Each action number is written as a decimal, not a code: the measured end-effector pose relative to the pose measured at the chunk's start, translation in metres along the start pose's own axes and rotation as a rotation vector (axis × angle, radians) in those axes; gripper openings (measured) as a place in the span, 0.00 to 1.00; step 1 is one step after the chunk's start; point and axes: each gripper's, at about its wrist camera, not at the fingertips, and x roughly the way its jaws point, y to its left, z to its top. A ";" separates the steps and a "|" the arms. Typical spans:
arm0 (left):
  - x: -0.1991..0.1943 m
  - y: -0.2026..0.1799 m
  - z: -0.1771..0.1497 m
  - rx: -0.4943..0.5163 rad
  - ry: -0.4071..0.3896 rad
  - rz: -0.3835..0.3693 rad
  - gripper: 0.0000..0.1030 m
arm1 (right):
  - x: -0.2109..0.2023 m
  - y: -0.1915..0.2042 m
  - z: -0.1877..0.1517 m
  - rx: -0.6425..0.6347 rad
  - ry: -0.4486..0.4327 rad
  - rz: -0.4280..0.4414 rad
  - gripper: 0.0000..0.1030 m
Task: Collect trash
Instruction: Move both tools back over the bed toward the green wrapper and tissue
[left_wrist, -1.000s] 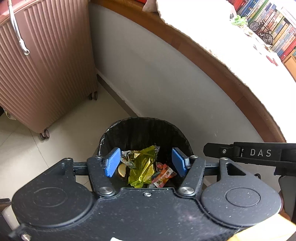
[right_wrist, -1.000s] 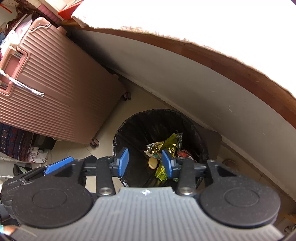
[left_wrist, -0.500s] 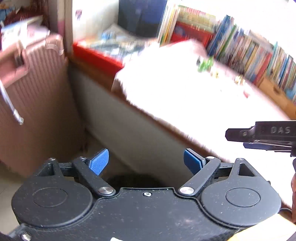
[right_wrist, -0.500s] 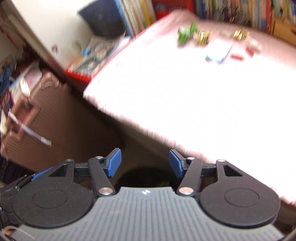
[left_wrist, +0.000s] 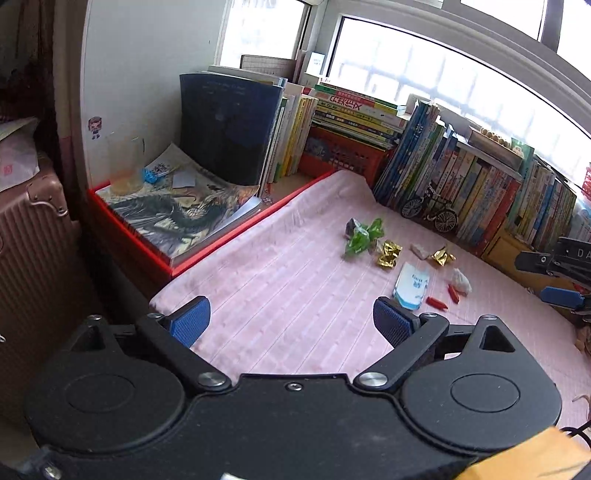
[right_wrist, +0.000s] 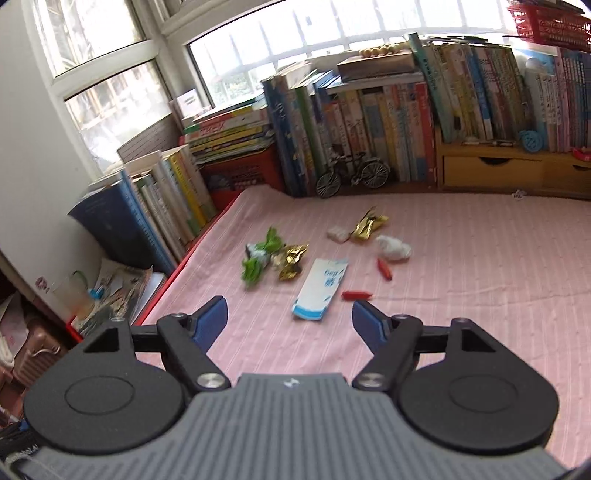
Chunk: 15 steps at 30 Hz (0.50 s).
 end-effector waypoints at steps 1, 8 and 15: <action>0.009 -0.004 0.008 -0.007 0.001 0.003 0.92 | 0.007 -0.007 0.008 -0.002 -0.012 -0.022 0.81; 0.097 -0.046 0.052 -0.011 0.048 0.041 0.88 | 0.058 -0.060 0.040 0.004 -0.016 -0.132 0.79; 0.191 -0.097 0.073 0.073 0.094 0.079 0.84 | 0.128 -0.105 0.052 0.033 0.065 -0.164 0.75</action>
